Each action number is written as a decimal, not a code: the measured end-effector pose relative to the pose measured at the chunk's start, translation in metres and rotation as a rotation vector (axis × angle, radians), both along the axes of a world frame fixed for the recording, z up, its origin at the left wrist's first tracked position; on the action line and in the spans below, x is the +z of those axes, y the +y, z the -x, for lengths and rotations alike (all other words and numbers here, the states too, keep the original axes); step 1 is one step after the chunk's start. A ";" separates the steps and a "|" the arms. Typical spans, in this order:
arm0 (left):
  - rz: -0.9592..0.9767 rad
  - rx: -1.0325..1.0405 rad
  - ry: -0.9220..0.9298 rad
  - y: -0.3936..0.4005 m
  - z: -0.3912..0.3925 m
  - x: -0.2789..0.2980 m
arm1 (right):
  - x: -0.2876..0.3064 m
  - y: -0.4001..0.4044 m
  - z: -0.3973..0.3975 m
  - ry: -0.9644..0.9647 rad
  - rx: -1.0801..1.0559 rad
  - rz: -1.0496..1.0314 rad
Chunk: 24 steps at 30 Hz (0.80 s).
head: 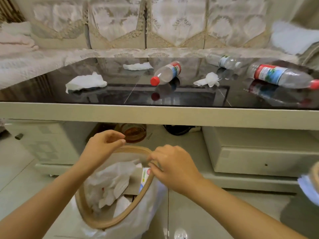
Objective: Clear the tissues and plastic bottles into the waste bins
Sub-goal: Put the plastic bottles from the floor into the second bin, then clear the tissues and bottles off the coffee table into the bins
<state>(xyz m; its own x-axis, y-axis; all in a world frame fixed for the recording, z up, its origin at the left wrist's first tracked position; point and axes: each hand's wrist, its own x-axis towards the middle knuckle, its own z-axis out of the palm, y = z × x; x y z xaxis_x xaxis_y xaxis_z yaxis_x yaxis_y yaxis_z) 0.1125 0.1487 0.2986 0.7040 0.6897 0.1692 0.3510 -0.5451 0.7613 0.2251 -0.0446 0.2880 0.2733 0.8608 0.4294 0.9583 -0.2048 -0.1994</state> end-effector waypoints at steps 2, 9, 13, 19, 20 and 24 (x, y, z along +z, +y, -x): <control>-0.037 0.002 -0.012 -0.006 -0.012 0.002 | 0.001 0.002 -0.012 -0.017 0.001 -0.064; -0.180 0.124 0.213 0.004 -0.021 0.020 | 0.022 0.033 -0.030 0.028 0.074 -0.243; -0.232 0.197 0.272 0.019 -0.020 0.060 | 0.046 0.045 -0.036 0.008 0.146 -0.313; -0.414 0.250 0.008 0.075 -0.042 0.097 | 0.071 0.089 -0.065 -0.143 0.162 -0.376; -0.467 0.250 0.006 0.089 -0.047 0.097 | 0.073 0.098 -0.069 -0.155 0.149 -0.379; -0.699 0.259 0.187 0.148 -0.073 0.094 | 0.074 0.128 -0.081 -0.208 0.048 -0.388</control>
